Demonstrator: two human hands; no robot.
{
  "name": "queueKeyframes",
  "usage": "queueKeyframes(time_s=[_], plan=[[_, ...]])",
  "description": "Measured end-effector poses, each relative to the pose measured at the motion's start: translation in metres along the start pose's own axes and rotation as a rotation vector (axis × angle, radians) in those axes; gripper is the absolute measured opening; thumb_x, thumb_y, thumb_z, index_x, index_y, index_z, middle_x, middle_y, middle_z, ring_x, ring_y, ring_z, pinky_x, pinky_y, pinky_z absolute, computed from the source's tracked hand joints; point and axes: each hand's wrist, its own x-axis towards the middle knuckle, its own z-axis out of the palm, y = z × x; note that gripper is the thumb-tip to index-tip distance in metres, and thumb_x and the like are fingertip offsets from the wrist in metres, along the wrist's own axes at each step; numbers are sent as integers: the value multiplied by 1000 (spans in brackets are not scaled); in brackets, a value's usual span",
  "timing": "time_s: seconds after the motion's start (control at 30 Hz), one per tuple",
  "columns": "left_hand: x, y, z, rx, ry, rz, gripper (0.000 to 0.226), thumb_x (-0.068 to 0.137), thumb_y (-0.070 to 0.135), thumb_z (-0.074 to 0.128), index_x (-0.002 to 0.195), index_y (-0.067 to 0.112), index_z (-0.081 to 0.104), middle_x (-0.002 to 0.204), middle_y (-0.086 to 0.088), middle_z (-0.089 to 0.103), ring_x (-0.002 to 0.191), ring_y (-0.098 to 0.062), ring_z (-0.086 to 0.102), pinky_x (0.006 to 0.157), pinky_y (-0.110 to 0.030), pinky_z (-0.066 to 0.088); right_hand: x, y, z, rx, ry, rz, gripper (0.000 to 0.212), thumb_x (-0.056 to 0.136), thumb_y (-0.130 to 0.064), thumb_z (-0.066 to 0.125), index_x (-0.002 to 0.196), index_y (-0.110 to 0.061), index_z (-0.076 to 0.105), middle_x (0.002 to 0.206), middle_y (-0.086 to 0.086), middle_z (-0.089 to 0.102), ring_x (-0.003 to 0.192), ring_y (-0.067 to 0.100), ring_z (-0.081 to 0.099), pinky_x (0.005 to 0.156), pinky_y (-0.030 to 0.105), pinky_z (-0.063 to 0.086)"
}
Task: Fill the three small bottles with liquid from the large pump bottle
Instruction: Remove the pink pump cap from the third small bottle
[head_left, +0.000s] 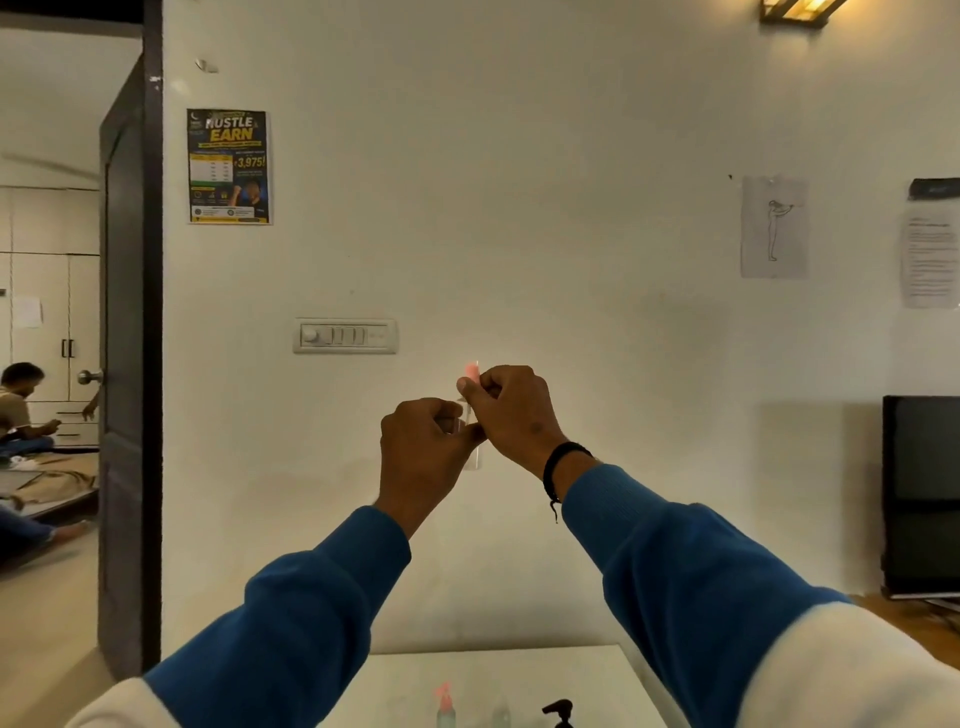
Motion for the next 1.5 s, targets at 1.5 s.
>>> queueKeyframes(time_s=[1.5], plan=[[-16,0,25,7,-31,-69,32,73,47,84,86,24,66,76,14,65,69,-5,62,61,-10,40,62,-45,-57,-460,-790,54,24,93,-21,75,108,-5,68,95,11,71,74,21,66,72,33,62]])
